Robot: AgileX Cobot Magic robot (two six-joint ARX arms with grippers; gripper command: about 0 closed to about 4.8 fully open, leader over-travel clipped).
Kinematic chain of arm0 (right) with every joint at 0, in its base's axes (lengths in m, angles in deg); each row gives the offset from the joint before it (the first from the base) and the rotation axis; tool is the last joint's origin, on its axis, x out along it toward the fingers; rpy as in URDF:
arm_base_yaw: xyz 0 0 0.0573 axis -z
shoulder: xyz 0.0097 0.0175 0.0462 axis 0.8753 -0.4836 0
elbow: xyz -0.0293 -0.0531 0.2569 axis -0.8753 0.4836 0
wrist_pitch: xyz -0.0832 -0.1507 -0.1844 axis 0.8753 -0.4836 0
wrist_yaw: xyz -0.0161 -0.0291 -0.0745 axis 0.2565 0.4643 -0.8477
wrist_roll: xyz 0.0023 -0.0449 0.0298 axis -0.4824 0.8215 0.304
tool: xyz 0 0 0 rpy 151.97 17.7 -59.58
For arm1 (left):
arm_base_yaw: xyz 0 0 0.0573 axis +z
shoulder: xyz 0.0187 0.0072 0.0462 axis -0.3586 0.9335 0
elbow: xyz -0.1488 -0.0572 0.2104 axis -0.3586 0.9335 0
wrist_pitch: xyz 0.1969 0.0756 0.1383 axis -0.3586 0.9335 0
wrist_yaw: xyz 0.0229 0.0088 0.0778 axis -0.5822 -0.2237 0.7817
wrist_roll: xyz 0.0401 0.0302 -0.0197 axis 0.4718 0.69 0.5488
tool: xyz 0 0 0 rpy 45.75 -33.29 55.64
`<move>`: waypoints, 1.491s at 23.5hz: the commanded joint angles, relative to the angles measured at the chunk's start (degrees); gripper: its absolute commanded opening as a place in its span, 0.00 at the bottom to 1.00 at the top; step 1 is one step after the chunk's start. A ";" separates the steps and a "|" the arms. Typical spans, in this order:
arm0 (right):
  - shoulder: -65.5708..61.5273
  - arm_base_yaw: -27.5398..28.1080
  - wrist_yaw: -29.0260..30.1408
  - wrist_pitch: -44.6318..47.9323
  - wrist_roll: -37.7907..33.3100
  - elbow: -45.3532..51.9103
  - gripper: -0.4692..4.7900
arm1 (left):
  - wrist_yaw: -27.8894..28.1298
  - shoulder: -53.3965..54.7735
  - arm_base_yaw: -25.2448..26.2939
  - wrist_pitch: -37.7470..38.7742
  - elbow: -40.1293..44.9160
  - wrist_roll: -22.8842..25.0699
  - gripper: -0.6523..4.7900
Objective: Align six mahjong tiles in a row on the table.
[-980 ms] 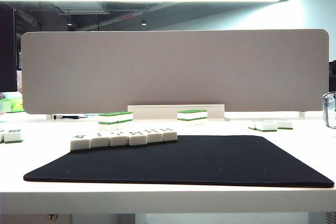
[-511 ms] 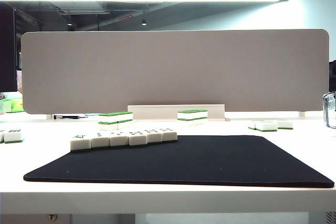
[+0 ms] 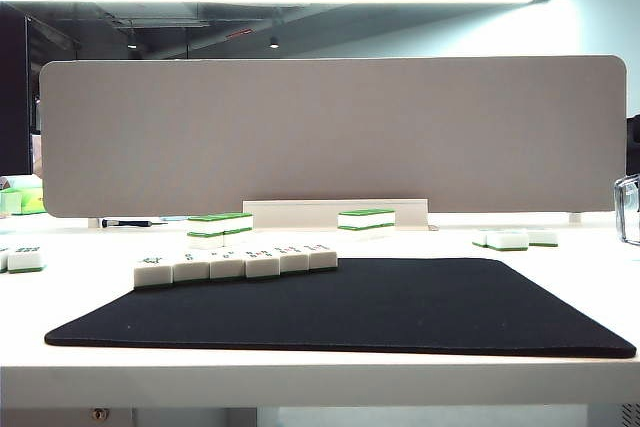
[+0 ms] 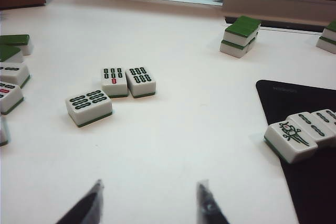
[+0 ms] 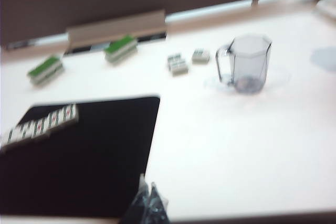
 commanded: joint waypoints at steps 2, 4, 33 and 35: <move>0.70 0.02 -0.33 13.29 -4.37 8.98 0.09 | -0.28 0.00 0.02 0.74 -0.04 0.07 0.53; 0.70 0.02 -0.44 20.63 -7.61 15.85 0.09 | -0.28 0.00 0.02 0.74 -0.04 0.07 0.53; 0.79 0.09 -10.91 54.03 -2.05 51.12 0.09 | -0.26 0.00 0.00 0.74 -0.04 0.07 0.53; 0.79 0.09 -10.93 54.03 -2.08 51.12 0.09 | -0.26 0.00 0.00 0.74 -0.04 0.07 0.53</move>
